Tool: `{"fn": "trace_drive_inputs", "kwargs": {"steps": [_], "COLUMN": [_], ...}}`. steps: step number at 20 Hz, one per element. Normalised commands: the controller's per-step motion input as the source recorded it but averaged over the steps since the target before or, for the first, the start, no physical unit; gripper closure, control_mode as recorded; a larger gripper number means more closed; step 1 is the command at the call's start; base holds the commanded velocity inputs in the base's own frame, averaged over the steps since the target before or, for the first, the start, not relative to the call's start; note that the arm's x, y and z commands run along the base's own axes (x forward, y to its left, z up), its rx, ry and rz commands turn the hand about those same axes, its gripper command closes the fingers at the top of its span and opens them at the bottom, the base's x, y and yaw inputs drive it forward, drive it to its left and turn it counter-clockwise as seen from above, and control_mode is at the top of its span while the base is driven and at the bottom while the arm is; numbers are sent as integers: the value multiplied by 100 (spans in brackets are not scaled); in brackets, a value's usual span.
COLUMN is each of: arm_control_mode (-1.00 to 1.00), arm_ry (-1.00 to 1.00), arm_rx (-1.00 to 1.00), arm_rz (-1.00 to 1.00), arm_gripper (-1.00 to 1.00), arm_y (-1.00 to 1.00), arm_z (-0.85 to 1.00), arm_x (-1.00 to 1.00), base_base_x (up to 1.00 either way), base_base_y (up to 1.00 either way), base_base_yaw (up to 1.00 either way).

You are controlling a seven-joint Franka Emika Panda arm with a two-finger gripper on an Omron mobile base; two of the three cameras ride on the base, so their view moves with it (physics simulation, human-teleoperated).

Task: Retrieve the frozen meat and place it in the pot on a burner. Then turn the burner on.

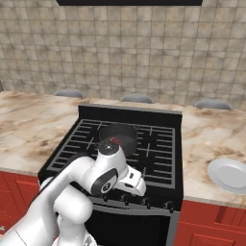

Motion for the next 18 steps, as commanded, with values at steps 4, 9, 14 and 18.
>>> {"fn": "trace_drive_inputs", "kwargs": {"steps": [4,9,14,18], "arm_control_mode": [100,100,100,100], "arm_ry": [0,0,0,0], "arm_rx": [0,0,0,0], "arm_rz": [0,0,0,0], "arm_gripper": [-100,-100,-100,-100], "arm_y": [8,0,0,0], "arm_z": [0,0,0,0], "arm_x": [-5,0,0,0], "base_base_x": [-21,-29,-26,-24], "base_base_y": [26,39,35,41], "base_base_yaw": [0,-1,-2,0]}}
